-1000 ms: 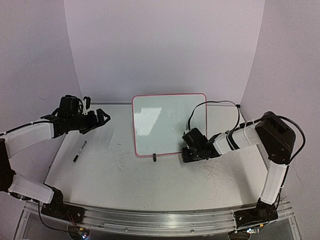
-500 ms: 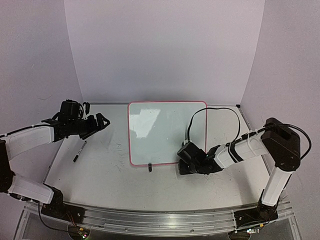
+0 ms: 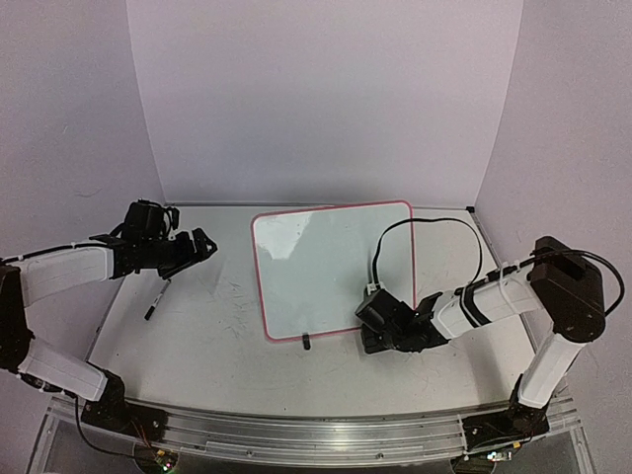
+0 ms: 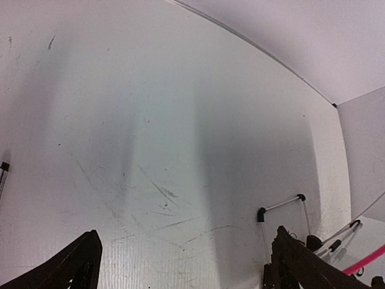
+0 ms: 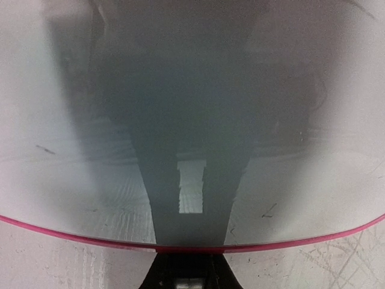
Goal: Write a sentence on the whiteboard
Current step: Move the whiteboard to the center of the board.
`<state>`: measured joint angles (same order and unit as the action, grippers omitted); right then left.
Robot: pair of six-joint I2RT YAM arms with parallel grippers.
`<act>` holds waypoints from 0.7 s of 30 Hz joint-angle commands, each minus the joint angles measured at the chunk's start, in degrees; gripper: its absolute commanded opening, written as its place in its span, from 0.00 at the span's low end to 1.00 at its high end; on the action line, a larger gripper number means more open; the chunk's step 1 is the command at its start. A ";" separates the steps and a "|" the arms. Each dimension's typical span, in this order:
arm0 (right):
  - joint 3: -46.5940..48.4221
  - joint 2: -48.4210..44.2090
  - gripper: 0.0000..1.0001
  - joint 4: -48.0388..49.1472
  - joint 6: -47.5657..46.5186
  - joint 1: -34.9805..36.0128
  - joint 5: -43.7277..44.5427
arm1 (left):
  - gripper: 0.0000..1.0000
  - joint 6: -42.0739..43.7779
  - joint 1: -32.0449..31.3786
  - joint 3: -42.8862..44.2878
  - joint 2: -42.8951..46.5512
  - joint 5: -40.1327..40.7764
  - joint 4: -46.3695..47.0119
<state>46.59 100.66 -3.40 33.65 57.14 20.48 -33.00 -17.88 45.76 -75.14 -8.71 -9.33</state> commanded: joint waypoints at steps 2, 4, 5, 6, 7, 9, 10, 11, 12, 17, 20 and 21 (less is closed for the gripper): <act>-0.29 -2.30 0.32 1.09 -5.97 -0.03 4.45 | 0.99 1.83 4.56 4.54 -2.68 3.23 -4.85; -1.14 -3.04 0.41 1.83 -6.52 -0.08 4.11 | 0.99 2.98 6.33 5.93 -3.37 3.79 -7.28; -1.54 -3.29 0.44 2.05 -6.65 -0.05 3.81 | 0.99 3.69 6.75 6.65 -3.72 4.54 -8.36; -1.93 -3.60 0.47 2.24 -6.66 -0.04 3.47 | 0.99 4.49 7.15 7.45 -4.14 5.27 -9.39; -2.26 -3.97 0.50 2.32 -6.44 -0.07 3.13 | 0.99 5.27 7.38 8.23 -4.57 6.24 -10.44; -3.38 -5.27 0.58 2.34 -5.57 -0.03 2.23 | 0.99 6.65 7.59 9.56 -5.33 8.70 -12.39; -4.10 -6.38 0.61 2.34 -5.08 -0.04 1.48 | 0.99 7.17 7.79 10.18 -5.82 10.13 -13.23; -5.02 -7.90 0.63 2.32 -4.61 -0.06 0.46 | 0.99 7.57 8.14 10.75 -6.47 11.30 -13.96; -6.22 -9.85 0.65 2.36 -4.09 -0.03 -0.28 | 0.99 7.94 8.52 11.19 -7.08 11.91 -14.55; -10.30 -21.44 0.76 1.26 -3.82 -0.02 -2.13 | 0.99 9.71 11.17 12.78 -10.56 13.01 -16.37; -9.72 -27.87 0.88 -1.20 -4.76 -0.05 -0.86 | 0.99 11.02 12.59 15.59 -14.60 12.75 -18.38; -9.57 -29.69 0.92 -1.38 -5.37 -0.08 -0.49 | 0.99 11.71 12.74 16.67 -16.31 12.79 -19.04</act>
<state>36.37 77.86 -3.52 29.17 57.15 18.65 -24.58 -6.62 57.34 -86.82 2.30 -24.79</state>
